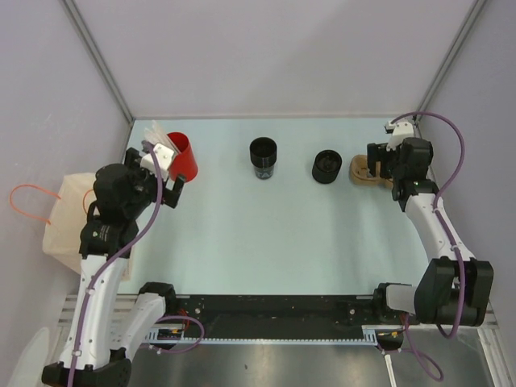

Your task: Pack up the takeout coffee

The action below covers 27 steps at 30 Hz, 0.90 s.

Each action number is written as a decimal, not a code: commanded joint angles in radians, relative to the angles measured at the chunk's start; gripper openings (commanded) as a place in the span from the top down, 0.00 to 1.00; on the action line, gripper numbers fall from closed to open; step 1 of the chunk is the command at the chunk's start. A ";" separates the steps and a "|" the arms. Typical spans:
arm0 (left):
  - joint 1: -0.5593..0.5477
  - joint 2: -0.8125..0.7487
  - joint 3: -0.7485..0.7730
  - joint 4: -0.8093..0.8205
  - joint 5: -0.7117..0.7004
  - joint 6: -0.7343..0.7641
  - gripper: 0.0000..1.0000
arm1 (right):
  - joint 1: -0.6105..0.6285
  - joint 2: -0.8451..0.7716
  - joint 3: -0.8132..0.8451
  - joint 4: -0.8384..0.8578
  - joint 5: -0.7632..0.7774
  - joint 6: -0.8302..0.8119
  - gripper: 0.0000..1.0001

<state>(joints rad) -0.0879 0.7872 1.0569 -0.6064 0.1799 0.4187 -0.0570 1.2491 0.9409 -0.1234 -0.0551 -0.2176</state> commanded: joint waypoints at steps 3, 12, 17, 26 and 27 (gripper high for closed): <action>-0.007 -0.083 -0.047 0.033 -0.026 -0.024 0.01 | -0.036 0.050 0.050 0.024 0.043 0.029 0.12; -0.007 -0.114 -0.090 0.042 0.001 -0.035 0.01 | -0.060 0.142 0.068 0.013 0.050 0.029 0.19; -0.007 -0.137 -0.100 0.042 0.020 -0.043 0.01 | -0.075 0.206 0.076 0.024 0.055 0.034 0.23; -0.003 -0.149 -0.121 0.042 0.041 -0.046 0.01 | -0.101 0.260 0.085 0.036 0.035 0.046 0.26; -0.001 -0.151 -0.123 0.042 0.043 -0.047 0.00 | -0.102 0.265 0.085 0.037 0.031 0.047 0.26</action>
<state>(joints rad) -0.0879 0.6445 0.9440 -0.5900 0.1986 0.3927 -0.1490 1.5024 0.9821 -0.1234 -0.0162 -0.1905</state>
